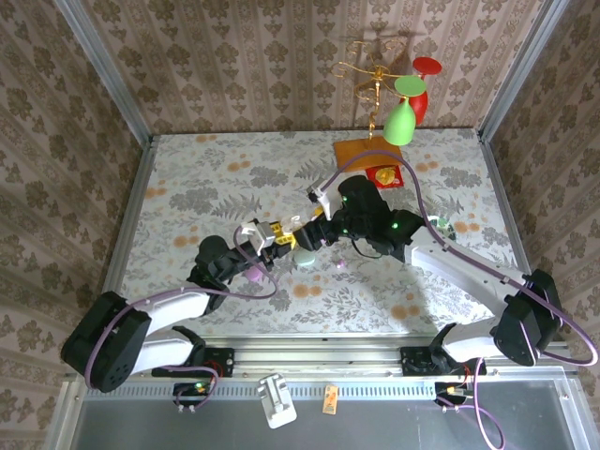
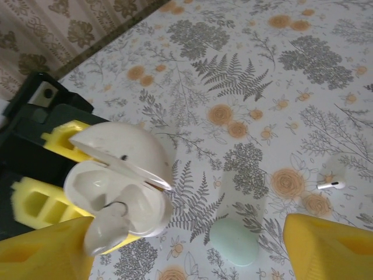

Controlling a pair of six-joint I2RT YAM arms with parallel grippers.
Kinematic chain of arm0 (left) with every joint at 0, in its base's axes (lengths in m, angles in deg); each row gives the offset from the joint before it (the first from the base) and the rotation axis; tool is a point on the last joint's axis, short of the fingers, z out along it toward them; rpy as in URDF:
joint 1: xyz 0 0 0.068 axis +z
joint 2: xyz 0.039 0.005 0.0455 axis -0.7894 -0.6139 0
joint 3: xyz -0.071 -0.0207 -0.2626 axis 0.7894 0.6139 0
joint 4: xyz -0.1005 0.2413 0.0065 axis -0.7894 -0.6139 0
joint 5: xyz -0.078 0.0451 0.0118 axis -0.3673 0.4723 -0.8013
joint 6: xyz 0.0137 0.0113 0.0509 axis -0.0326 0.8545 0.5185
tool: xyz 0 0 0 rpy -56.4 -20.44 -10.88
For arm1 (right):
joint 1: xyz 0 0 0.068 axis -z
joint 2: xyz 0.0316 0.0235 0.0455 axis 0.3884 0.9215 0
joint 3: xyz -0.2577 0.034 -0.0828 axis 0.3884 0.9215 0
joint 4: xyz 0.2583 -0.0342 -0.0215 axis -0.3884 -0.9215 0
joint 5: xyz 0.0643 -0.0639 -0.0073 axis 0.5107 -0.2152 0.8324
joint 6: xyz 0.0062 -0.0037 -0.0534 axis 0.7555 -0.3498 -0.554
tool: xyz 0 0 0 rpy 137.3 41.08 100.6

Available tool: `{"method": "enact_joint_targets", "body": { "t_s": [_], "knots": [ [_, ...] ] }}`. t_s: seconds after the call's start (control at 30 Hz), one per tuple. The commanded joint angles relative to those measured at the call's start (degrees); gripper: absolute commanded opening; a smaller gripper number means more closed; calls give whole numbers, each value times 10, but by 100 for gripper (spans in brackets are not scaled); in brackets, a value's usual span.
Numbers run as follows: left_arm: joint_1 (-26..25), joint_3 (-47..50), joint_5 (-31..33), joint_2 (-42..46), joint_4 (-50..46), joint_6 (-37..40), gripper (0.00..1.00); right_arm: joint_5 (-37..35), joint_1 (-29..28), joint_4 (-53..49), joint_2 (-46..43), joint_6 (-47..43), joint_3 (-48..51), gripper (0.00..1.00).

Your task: Insert the wireless bluetooth earbuds into the charging case

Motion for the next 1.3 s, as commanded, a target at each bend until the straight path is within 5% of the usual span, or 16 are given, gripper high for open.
{"method": "enact_joint_targets", "body": {
  "t_s": [0.0,1.27],
  "knots": [
    [0,-4,2,15,-7,7,0,-38,-2,-22,9,9,-19,82],
    [0,8,-38,41,-16,4,0,-19,10,-39,8,6,-44,77]
  ]
}}
